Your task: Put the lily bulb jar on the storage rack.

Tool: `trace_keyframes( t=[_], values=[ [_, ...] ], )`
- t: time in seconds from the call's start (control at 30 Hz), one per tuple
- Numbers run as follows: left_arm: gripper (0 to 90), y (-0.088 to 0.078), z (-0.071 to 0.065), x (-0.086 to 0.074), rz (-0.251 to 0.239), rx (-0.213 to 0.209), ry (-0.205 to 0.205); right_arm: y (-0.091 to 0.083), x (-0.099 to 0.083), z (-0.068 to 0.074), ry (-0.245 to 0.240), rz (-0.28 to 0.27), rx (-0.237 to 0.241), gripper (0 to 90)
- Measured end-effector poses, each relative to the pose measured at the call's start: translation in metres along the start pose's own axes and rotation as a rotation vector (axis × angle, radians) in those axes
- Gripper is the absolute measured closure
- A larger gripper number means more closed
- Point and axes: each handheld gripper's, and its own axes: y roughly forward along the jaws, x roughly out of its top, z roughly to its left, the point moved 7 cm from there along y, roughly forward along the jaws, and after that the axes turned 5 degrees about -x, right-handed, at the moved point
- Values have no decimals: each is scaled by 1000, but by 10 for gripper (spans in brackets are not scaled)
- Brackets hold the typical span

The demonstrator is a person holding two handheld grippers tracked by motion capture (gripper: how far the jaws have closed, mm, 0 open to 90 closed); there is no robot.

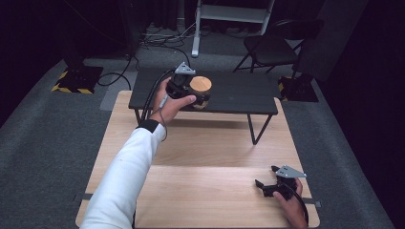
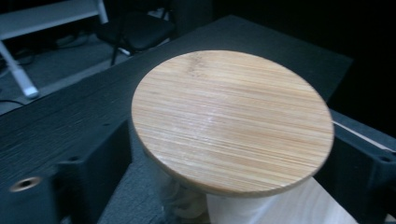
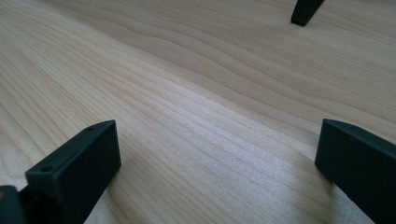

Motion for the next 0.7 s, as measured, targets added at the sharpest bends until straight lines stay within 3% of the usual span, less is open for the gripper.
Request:
trace_keyframes(
  t=[0.07, 0.33, 0.53, 0.7],
  values=[
    [17, -3, 0, 0, -6, -8, -2, 0, 0, 0, -1, 0, 0, 0],
    [18, -34, -5, -3, -42, 22, 13, 0, 0, 0, -3, 0, 5, 0],
    [13, -56, -15, -34, -120, 44, 20, 0, 0, 0, -3, 0, 5, 0],
    [5, -68, -32, -67, -175, 76, 60, 0, 0, 0, -4, 0, 5, 0]
  ],
)
